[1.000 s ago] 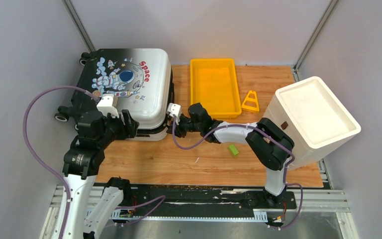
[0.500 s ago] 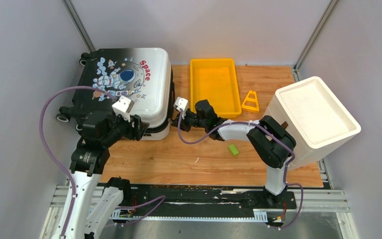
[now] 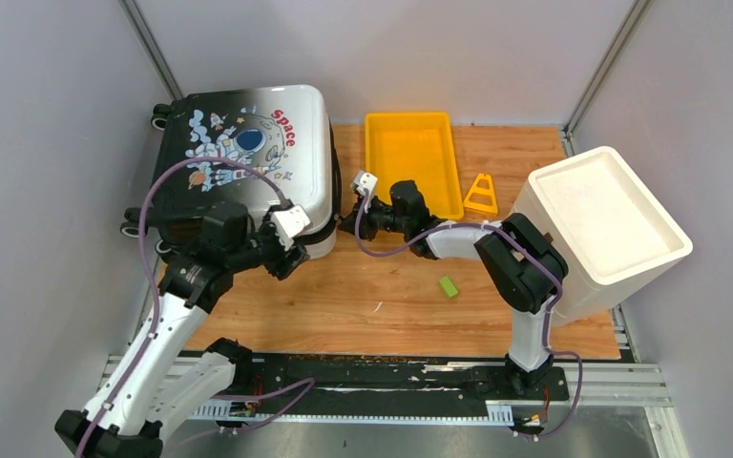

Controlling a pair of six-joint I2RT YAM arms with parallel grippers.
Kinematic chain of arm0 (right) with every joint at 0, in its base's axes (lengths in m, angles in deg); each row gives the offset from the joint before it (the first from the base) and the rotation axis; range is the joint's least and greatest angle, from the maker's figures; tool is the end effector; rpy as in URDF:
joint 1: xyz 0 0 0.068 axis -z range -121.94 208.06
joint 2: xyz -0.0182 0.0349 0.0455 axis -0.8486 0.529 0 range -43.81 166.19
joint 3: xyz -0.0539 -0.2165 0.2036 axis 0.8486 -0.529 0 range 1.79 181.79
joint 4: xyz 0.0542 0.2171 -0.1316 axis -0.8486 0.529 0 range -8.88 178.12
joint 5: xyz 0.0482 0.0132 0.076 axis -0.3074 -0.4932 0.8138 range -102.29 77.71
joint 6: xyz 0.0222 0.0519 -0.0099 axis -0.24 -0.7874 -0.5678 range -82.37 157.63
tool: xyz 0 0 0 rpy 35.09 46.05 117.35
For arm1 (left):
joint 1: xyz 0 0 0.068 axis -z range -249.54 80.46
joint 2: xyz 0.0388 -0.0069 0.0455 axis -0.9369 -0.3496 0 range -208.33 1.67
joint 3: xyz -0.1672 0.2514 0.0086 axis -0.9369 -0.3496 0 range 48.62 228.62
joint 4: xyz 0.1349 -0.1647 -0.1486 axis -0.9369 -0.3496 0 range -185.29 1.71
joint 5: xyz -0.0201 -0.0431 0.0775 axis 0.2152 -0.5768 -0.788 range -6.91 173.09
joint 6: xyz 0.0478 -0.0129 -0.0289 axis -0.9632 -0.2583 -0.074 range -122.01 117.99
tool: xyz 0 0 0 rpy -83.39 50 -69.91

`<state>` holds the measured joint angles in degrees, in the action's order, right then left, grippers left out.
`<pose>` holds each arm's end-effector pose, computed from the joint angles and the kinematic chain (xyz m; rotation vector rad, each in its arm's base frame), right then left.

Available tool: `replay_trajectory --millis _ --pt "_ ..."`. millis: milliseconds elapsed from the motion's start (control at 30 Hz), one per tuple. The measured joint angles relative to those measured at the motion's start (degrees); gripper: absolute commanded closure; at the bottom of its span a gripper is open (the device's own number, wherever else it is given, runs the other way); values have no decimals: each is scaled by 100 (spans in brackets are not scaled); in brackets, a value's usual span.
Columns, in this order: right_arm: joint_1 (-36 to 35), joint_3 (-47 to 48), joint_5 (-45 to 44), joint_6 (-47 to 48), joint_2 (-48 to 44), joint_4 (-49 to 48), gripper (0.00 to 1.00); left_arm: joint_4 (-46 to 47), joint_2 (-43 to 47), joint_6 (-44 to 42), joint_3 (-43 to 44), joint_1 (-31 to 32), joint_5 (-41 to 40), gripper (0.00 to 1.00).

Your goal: Open, take out, and arrange the luggage

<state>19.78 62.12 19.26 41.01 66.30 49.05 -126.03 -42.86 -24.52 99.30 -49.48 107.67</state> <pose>0.3223 0.2814 0.2099 -1.0417 1.6358 0.9282 0.1258 -0.0638 0.3475 0.9909 1.8464 -0.4281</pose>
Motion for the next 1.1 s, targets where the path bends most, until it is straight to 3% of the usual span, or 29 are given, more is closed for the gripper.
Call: replay_trajectory --millis 267,600,1100 --pt "24 17 173 -94 35 -83 100 361 -704 -1255 -304 1054 -564 32" --pt "35 -52 251 -188 35 -234 100 870 -907 -3067 -826 1056 -678 29" --pt "120 -142 317 -286 35 -385 100 1541 -1635 -3665 -940 610 -345 39"
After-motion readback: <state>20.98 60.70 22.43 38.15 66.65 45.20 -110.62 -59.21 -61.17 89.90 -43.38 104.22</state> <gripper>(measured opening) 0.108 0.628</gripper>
